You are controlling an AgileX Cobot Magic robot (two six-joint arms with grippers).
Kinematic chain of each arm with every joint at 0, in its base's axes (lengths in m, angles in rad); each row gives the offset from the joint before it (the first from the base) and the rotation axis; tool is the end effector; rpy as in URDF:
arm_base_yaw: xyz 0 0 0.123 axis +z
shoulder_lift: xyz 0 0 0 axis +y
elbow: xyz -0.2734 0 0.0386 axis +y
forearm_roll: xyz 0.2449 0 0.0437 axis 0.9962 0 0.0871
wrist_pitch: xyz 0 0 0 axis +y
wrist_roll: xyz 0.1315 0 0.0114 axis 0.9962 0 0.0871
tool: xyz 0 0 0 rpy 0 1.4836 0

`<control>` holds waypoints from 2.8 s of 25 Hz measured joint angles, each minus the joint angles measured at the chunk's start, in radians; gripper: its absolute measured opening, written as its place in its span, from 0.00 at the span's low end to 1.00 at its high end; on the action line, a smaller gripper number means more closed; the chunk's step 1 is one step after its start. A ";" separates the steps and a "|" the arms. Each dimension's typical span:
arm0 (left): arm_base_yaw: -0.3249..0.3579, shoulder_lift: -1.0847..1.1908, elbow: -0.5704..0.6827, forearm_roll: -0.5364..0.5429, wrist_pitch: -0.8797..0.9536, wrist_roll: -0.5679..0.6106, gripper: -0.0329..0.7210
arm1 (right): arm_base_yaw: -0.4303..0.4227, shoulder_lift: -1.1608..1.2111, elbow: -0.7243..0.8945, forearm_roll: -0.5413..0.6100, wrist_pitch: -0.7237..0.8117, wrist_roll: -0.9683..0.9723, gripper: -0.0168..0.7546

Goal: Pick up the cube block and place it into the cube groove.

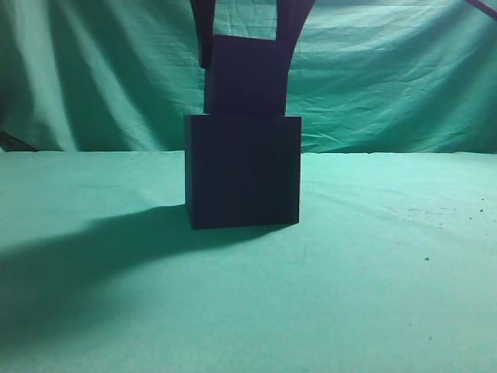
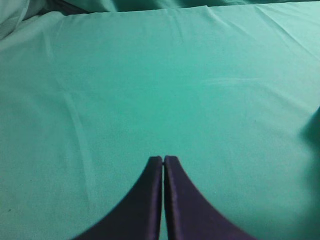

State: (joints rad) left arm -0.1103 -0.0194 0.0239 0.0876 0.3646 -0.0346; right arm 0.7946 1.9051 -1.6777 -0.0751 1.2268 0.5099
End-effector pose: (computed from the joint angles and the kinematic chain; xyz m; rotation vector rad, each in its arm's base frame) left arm 0.0976 -0.0067 0.1623 0.1240 1.8471 -0.0150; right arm 0.2878 0.2798 0.2270 -0.4425 2.9003 0.0966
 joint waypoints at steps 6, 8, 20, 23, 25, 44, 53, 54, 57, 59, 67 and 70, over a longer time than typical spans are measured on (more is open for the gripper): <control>0.000 0.000 0.000 0.000 0.000 0.000 0.04 | 0.006 0.009 0.004 0.000 0.000 -0.024 0.59; 0.000 0.000 0.000 0.000 0.000 0.000 0.04 | 0.006 0.026 0.004 0.000 0.000 -0.024 0.59; 0.000 0.000 0.000 0.000 0.000 0.000 0.04 | 0.008 0.065 -0.031 0.000 0.005 -0.075 0.70; 0.000 0.000 0.000 0.000 0.000 0.000 0.04 | 0.008 0.065 -0.097 -0.011 0.009 -0.096 0.75; 0.000 0.000 0.000 0.000 0.000 0.000 0.04 | 0.008 0.050 -0.132 -0.015 0.009 -0.102 0.75; 0.000 0.000 0.000 0.000 0.000 0.000 0.04 | 0.008 -0.687 0.154 -0.019 0.038 -0.199 0.02; 0.000 0.000 0.000 0.000 0.000 0.000 0.04 | 0.008 -1.184 0.565 -0.018 -0.049 -0.254 0.02; 0.000 0.000 0.000 0.000 0.000 0.000 0.04 | 0.008 -1.239 0.597 -0.014 -0.068 -0.254 0.02; 0.000 0.000 0.000 0.000 0.000 0.000 0.04 | 0.008 -1.369 0.650 -0.005 -0.076 -0.254 0.02; 0.000 0.000 0.000 0.000 0.000 0.000 0.04 | 0.008 -1.432 0.655 -0.005 -0.059 -0.259 0.02; 0.000 0.000 0.000 0.000 0.000 0.000 0.04 | 0.008 -1.525 0.657 0.015 -0.050 -0.463 0.02; 0.000 0.000 0.000 0.000 0.000 0.000 0.04 | -0.021 -1.548 0.710 0.015 -0.131 -0.492 0.02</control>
State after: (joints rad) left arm -0.1103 -0.0194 0.0239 0.0876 0.3646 -0.0346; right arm 0.7738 0.3575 -0.9675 -0.0603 1.0955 0.0176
